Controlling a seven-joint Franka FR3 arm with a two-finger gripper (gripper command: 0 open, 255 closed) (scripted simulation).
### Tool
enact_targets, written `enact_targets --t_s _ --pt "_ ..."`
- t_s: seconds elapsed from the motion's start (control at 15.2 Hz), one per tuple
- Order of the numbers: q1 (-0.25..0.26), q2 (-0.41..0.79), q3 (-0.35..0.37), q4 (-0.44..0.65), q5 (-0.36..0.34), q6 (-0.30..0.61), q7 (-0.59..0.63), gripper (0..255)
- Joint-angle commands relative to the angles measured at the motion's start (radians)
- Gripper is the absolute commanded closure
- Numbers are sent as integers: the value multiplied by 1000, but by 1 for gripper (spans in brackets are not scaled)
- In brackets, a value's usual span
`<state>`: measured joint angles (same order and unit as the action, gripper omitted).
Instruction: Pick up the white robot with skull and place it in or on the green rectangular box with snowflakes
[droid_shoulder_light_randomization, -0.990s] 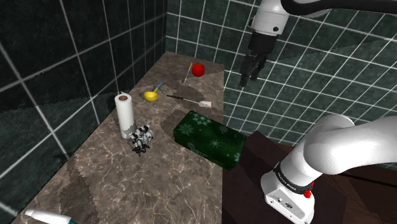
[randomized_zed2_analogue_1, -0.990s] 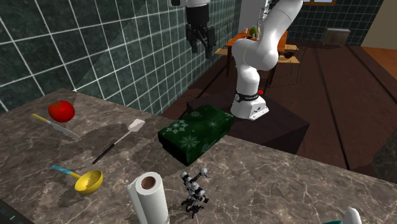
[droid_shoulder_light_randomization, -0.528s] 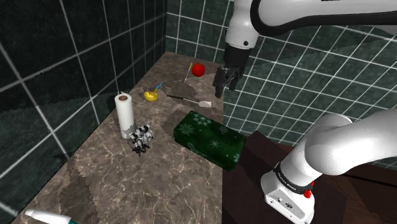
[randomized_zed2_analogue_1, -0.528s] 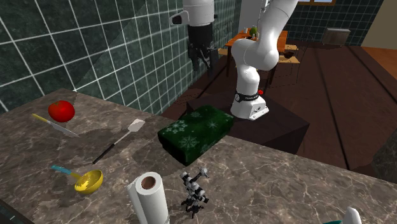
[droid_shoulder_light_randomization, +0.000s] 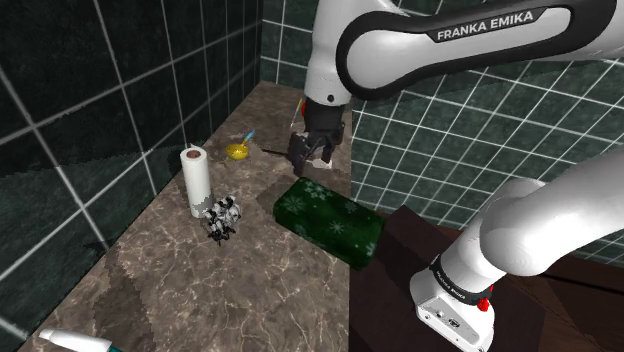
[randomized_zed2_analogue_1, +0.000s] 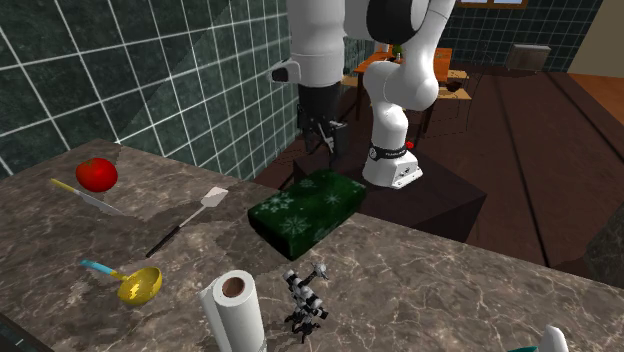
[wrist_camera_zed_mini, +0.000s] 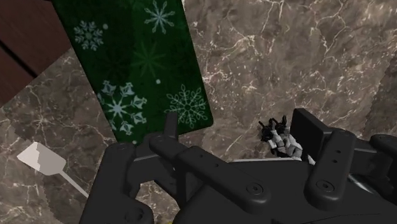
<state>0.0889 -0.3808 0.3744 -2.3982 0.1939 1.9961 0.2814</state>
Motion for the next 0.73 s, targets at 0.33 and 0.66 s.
enact_targets --t_s 0.33,0.66 --pt "1 256 124 120 -92 152 200 0" --pt "26 467 170 250 -234 217 371 0"
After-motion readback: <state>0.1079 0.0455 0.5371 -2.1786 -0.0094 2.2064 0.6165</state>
